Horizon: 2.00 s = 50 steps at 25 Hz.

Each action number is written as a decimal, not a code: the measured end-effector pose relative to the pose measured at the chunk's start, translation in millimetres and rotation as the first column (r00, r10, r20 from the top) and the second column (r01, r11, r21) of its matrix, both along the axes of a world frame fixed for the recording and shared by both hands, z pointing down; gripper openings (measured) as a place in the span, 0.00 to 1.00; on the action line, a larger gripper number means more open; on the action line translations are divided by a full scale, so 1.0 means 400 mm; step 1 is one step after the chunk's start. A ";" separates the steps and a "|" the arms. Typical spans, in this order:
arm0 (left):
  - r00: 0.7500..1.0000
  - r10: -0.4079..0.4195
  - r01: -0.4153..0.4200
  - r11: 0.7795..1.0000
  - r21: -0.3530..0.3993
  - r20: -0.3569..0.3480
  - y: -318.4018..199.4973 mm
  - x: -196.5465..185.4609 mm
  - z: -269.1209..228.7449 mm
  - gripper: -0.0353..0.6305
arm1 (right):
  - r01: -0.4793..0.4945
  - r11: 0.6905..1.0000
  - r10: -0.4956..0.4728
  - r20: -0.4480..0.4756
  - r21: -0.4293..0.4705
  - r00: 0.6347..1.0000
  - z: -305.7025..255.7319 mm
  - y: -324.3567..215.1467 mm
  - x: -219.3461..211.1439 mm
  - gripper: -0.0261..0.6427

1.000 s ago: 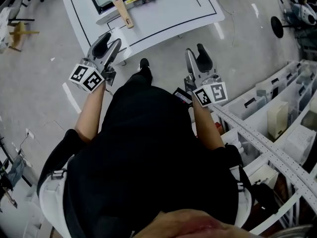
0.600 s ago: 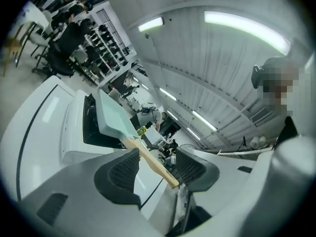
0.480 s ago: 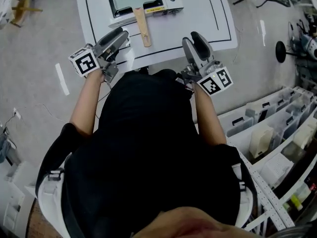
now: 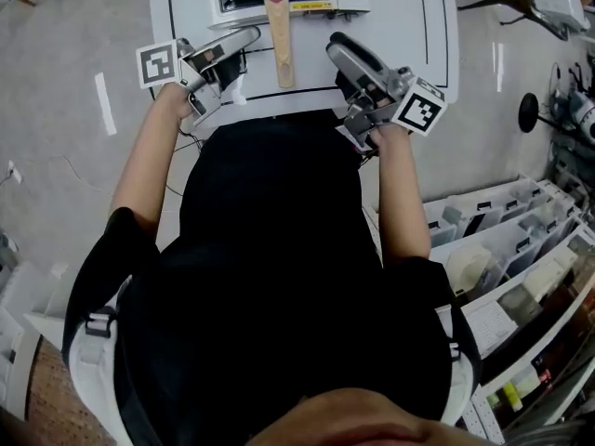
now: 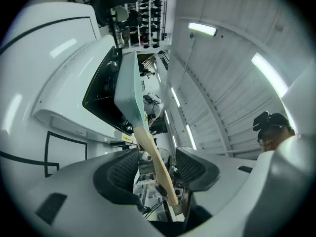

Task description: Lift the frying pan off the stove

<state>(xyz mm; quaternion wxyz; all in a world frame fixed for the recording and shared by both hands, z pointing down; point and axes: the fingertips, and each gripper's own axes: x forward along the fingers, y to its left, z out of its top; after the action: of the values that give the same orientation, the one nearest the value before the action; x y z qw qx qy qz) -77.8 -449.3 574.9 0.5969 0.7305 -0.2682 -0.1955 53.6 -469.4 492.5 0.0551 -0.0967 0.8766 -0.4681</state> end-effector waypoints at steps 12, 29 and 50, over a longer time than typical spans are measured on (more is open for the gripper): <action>0.989 0.064 -0.081 0.989 -0.126 -0.136 -0.064 0.035 0.079 0.41 | 0.298 0.852 -0.313 0.038 -0.432 0.949 0.225 0.019 -0.140 0.33; 0.967 0.093 -0.120 0.987 -0.106 -0.235 -0.094 0.124 0.044 0.33 | 0.462 0.766 -0.450 0.141 -0.446 0.882 0.195 0.055 -0.210 0.24; 0.975 0.190 -0.196 0.980 -0.044 -0.114 -0.086 0.118 -0.079 0.29 | 0.416 0.860 -0.392 0.140 -0.295 0.909 0.077 0.051 -0.213 0.26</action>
<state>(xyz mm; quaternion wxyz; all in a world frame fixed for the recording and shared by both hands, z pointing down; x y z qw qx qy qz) -30.5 -483.6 543.3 0.6467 0.7246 -0.1681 -0.1689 -31.5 -448.9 523.3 -0.0275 0.0994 0.7875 -0.6076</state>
